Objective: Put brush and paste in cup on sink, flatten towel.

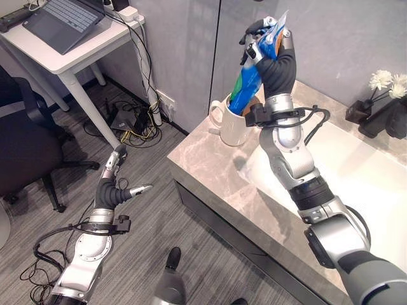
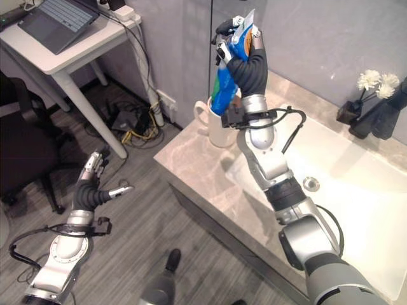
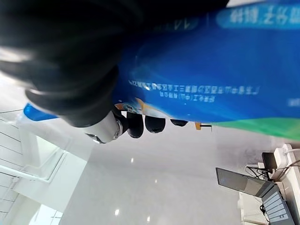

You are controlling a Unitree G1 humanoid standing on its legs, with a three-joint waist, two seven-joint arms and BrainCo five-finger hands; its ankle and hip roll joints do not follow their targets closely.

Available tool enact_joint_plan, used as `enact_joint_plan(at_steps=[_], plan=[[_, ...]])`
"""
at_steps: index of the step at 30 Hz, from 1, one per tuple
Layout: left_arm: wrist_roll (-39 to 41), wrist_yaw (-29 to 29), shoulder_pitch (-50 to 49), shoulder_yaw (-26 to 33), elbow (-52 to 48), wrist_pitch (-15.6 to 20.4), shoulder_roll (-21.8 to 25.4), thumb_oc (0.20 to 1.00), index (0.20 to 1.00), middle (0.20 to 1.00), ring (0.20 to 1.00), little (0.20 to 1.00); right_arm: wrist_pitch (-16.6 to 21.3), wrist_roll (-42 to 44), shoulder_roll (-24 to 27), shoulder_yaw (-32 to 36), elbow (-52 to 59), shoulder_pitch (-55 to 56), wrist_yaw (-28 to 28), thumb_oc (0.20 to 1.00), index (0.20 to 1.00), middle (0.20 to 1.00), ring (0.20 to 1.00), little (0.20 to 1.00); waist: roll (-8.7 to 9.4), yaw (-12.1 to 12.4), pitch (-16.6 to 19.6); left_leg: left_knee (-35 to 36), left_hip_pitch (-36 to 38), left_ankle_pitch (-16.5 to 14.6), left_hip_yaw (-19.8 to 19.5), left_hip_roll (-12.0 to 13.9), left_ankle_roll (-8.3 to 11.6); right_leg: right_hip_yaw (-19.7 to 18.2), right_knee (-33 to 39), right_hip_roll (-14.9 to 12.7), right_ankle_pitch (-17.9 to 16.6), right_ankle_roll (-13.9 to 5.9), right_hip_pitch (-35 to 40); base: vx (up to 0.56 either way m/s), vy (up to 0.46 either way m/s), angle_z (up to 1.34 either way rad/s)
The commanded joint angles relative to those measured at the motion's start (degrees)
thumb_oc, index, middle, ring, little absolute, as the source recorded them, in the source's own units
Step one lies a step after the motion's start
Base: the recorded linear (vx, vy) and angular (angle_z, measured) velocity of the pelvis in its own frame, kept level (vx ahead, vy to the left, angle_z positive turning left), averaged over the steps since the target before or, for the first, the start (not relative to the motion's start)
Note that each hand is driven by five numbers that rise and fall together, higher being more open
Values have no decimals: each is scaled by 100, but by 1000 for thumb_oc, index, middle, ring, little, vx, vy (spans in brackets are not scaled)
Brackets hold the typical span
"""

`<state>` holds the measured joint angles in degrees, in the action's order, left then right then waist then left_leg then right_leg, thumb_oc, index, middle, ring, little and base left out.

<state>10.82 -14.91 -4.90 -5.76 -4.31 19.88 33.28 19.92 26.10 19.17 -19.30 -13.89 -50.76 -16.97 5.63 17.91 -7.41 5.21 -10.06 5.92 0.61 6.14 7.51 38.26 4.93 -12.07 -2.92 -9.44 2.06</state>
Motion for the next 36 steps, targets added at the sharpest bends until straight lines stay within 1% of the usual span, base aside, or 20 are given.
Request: enact_joint_plan(at_steps=[1,6,7,8,9,10,11,16,23,28,29,30,31,32,35,36], plan=[[-57,-88,215,-122,-98,302,145,1000,1000,1000,1000,1000,275,2,75,-68,312,-209,126,200,200,200,200,200,188,54,25,-21,294,-108,389,-93,-11,-276,-190,-416,-521,-394,393,0,0,0],[-25,-96,216,-171,-68,309,133,1000,1000,1000,1000,1000,283,134,-11,-6,20,-173,68,203,203,203,203,203,185,34,20,-21,307,-105,418,-73,-8,-289,-157,-406,-540,-398,381,0,0,0],[-25,-90,214,-189,-52,305,135,1000,1000,1000,1000,1000,280,142,-28,5,-33,-165,55,241,241,241,241,241,187,33,18,-21,304,-103,421,-68,-6,-292,-147,-400,-543,-397,380,0,0,0],[-32,-91,213,-198,-24,304,141,1000,1000,1000,1000,1000,284,170,-42,18,-71,-158,57,429,429,429,429,429,190,30,17,-21,305,-101,422,-65,-7,-293,-144,-399,-544,-398,379,0,0,0],[-19,-86,215,-209,-5,306,137,1000,1000,1000,1000,1000,275,186,-43,11,-105,-162,59,677,677,677,677,677,194,31,18,-21,304,-101,425,-63,-6,-291,-140,-398,-547,-397,381,0,0,0],[-22,-93,207,-208,-14,307,147,1000,1000,1000,1000,1000,253,141,-22,4,-132,-164,28,953,953,953,953,953,196,30,15,-21,303,-103,420,-66,-8,-298,-135,-397,-552,-396,381,0,0,0],[-23,-93,206,-208,-16,306,146,1000,1000,1000,1000,1000,252,135,-24,2,-132,-165,22,1000,1000,1000,1000,1000,195,30,15,-21,303,-103,420,-67,-9,-298,-133,-396,-554,-396,382,0,0,0],[-32,-74,192,-230,-7,291,164,1000,1000,1000,1000,1000,177,-123,8,-11,-199,-191,-91,1000,1000,1000,1000,1000,189,34,20,-21,303,-111,419,-68,-15,-302,-118,-398,-573,-398,387,0,0,0],[-46,-71,221,-262,-20,306,160,1000,1000,1000,1000,1000,167,-365,30,62,-149,-245,-280,1000,1000,1000,1000,1000,182,31,46,-21,323,-130,447,-69,-16,-313,-96,-402,-588,-402,387,-1,-1,0],[-95,-137,265,-234,-69,310,168,1000,1000,1000,1000,1000,173,-788,188,168,462,-338,-481,1000,1000,1000,1000,1000,171,-14,95,-21,351,-140,501,-58,-6,-359,-120,-419,-582,-410,357,-21,7,-2],[-105,-160,274,-234,-80,303,150,1000,1000,1000,1000,1000,150,-890,214,199,617,-334,-522,1000,1000,1000,1000,1000,155,-20,81,-21,321,-24,553,-75,-50,-284,-146,-457,-654,-338,306,-21,2,-10],[-135,-195,292,-218,-79,300,141,1000,1000,1000,1000,1000,157,-992,238,237,734,-348,-576,1000,1000,1000,1000,1000,164,-55,132,-21,376,-138,521,-50,-8,-384,-127,-427,-571,-401,355,-95,23,-10],[-157,-213,304,-229,-91,293,130,1000,1000,1000,1000,1000,158,-1090,270,306,918,-331,-633,1000,1000,1000,1000,1000,141,-75,122,-21,352,-31,580,-71,-49,-313,-151,-461,-646,-333,313,-14,-8,-10],[-158,-215,306,-234,-91,292,131,1000,1000,1000,1000,1000,145,-1098,271,310,937,-318,-639,1000,1000,1000,1000,1000,141,-70,121,-21,355,-32,581,-71,-49,-314,-152,-461,-645,-333,315,-79,28,-7],[-191,-220,336,-213,-279,243,116,1000,1000,1000,1000,1000,99,-1610,499,610,1524,-307,-876,1000,1000,1000,1000,1000,76,-218,225,-21,499,-67,699,-31,-55,-417,-146,-452,-593,-316,367,-1,8,-3],[-136,-187,342,-183,-350,237,104,1000,1000,1000,1000,1000,73,-1789,646,763,1705,-280,-957,1000,1000,1000,1000,1000,50,-303,258,-21,569,-90,763,-15,-62,-482,-146,-452,-592,-314,368,0,24,-10]])
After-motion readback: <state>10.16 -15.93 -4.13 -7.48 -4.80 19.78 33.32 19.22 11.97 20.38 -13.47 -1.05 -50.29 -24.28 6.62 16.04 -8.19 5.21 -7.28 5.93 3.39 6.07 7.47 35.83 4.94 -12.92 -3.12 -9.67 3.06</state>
